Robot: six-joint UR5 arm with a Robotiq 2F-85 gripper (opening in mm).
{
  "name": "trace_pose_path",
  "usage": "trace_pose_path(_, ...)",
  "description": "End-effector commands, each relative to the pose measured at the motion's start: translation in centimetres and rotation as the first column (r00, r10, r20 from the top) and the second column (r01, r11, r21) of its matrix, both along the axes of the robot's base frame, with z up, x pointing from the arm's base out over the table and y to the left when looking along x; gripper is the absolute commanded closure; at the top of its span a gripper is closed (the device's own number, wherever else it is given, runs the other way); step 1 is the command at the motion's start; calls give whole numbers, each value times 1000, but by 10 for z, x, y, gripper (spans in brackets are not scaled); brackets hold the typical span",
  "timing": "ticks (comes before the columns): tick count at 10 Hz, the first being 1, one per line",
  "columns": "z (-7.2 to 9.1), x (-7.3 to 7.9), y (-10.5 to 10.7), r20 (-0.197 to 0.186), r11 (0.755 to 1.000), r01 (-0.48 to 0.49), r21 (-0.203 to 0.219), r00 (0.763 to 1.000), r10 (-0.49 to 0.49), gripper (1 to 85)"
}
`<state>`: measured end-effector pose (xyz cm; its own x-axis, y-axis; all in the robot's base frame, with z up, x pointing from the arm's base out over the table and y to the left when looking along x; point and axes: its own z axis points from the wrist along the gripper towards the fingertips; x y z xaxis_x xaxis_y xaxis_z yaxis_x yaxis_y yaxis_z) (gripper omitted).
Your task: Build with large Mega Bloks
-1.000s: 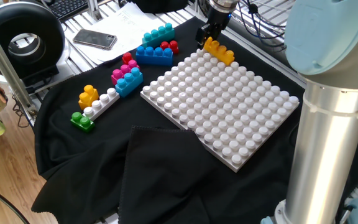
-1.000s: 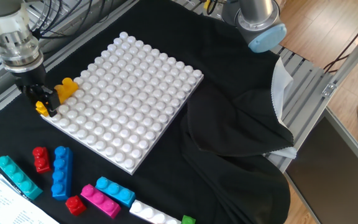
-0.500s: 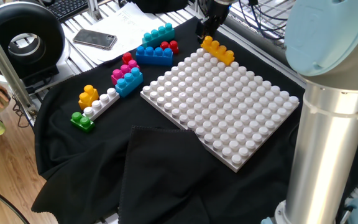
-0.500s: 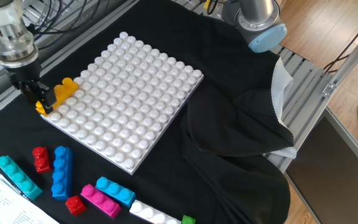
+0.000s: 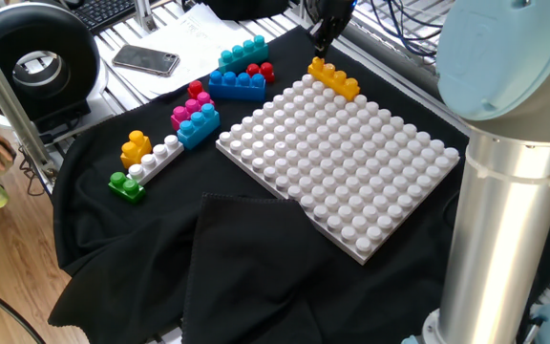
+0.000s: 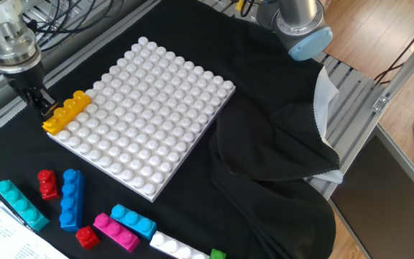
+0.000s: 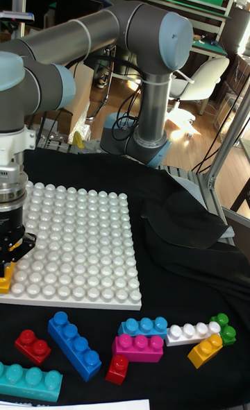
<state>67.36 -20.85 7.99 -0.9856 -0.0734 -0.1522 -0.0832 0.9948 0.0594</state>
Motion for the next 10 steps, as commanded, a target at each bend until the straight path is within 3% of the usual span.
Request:
trace_pose_path(1,-1,-1,-2,-4,1000,14,5,1000,-14,813)
trace_pose_path(5,-6,-3,6,-3,998,28,50,1000,-28,820)
trace_pose_path(10,-25,2,8,11,999,30,33,999,-31,820)
